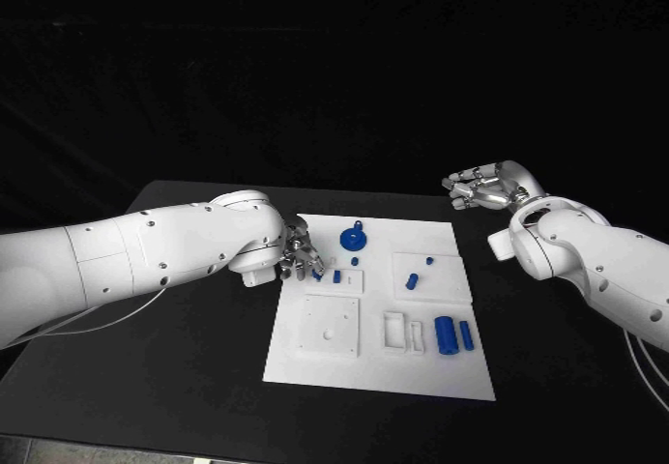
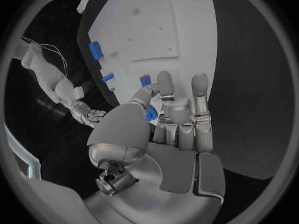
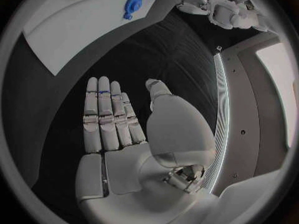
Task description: Assemble the parts on the task board
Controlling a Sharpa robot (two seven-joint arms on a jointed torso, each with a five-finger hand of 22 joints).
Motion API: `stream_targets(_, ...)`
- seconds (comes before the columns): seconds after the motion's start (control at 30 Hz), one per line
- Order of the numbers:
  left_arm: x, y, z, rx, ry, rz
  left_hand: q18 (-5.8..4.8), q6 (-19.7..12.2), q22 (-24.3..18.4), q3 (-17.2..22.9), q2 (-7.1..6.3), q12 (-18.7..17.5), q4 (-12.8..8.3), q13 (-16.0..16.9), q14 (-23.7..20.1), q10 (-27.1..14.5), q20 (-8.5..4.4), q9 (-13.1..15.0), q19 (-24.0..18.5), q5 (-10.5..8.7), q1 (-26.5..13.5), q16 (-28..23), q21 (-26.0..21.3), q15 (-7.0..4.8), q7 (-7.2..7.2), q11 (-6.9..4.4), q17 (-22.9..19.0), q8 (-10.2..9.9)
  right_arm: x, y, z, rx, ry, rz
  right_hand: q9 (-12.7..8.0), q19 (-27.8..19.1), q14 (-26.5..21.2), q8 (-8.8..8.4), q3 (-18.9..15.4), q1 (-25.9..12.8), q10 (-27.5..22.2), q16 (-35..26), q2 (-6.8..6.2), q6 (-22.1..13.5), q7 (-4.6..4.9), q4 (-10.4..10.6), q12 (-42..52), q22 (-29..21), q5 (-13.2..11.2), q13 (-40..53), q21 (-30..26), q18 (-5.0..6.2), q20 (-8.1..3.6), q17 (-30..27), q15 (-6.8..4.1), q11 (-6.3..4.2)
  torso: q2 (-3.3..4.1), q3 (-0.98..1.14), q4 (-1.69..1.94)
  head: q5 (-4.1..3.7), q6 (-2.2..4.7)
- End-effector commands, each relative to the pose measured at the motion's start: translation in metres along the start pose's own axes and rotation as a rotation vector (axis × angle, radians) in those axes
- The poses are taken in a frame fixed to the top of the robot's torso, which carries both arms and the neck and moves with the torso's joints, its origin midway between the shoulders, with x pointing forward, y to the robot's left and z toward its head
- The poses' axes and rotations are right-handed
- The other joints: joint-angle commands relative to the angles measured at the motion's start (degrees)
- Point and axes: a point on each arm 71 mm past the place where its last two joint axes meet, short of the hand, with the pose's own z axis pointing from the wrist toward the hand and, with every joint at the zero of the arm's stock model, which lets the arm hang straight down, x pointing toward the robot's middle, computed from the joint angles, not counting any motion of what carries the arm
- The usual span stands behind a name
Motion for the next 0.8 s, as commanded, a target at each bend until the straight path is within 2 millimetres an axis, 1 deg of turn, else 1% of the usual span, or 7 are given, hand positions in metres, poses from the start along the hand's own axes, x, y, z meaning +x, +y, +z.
stream_targets(0.03,0.0079,0.0025,0.0012,-0.02,0.05,0.038,0.69,10.12,1.08,-0.04,0.08,0.4,0.25,0.08,-0.04,2.33,0.19,-0.07,-0.24,-0.34,0.41,0.33,0.3,-0.3,-5.77,-0.83,0.05,0.35,0.0012,0.001,-0.0003,-0.014,0.016,0.0,-0.03,-0.35,-0.41,-0.21,0.35,0.23,-0.5,-0.26,0.28,-0.2,0.19,-0.03,-0.29,-0.09,0.28,-0.07,-0.15,-0.39,-0.1,-0.06,-0.18,-0.04,-0.02,-0.04,0.01,0.05,-0.05)
stream_targets(0.43,0.0097,0.0041,0.0009,-0.03,0.071,0.052,0.71,10.2,1.08,-0.1,0.21,0.64,0.42,0.26,-0.04,2.32,0.27,0.07,-0.36,-0.63,0.44,0.75,0.47,-0.24,-5.8,-0.85,0.33,0.35,0.0013,0.0007,-0.0004,-0.013,0.017,0.001,-0.04,-0.4,-0.45,-0.21,0.78,0.03,-0.52,-0.25,0.15,-0.27,0.2,-0.18,-0.3,-0.09,0.36,-0.07,-0.14,-0.37,-0.08,-0.06,-0.17,-0.03,-0.02,0.02,0.03,0.04,-0.15)
stream_targets(0.7,0.0099,0.0048,0.0011,-0.035,0.077,0.057,0.74,10.19,1.05,-0.16,0.52,0.54,0.71,0.3,-0.12,2.32,0.33,-0.04,-0.45,-1.56,0.49,0.72,0.53,-0.21,-5.78,-0.82,0.05,0.27,0.0013,0.0005,-0.0005,-0.013,0.016,0.001,-0.04,-0.4,-0.45,-0.21,0.78,0.03,-0.52,-0.25,0.15,-0.27,0.2,-0.18,-0.3,-0.09,0.36,-0.07,-0.14,-0.37,-0.08,-0.06,-0.17,-0.03,-0.01,0.05,-0.01,0.12,-0.13)
stream_targets(0.8,0.0099,0.0052,0.0013,-0.037,0.081,0.059,0.77,10.24,1.03,-0.26,0.8,0.53,1.03,0.37,-0.11,2.32,0.38,-0.2,-0.48,-2.27,0.47,0.72,0.53,-0.2,-5.81,-0.82,-0.05,0.26,0.0012,0.0005,-0.0005,-0.013,0.016,0.001,-0.04,-0.4,-0.45,-0.21,0.78,0.03,-0.52,-0.25,0.15,-0.27,0.2,-0.18,-0.3,-0.09,0.36,-0.07,-0.14,-0.37,-0.08,-0.06,-0.17,-0.03,-0.03,0.05,0.01,0.11,-0.18)
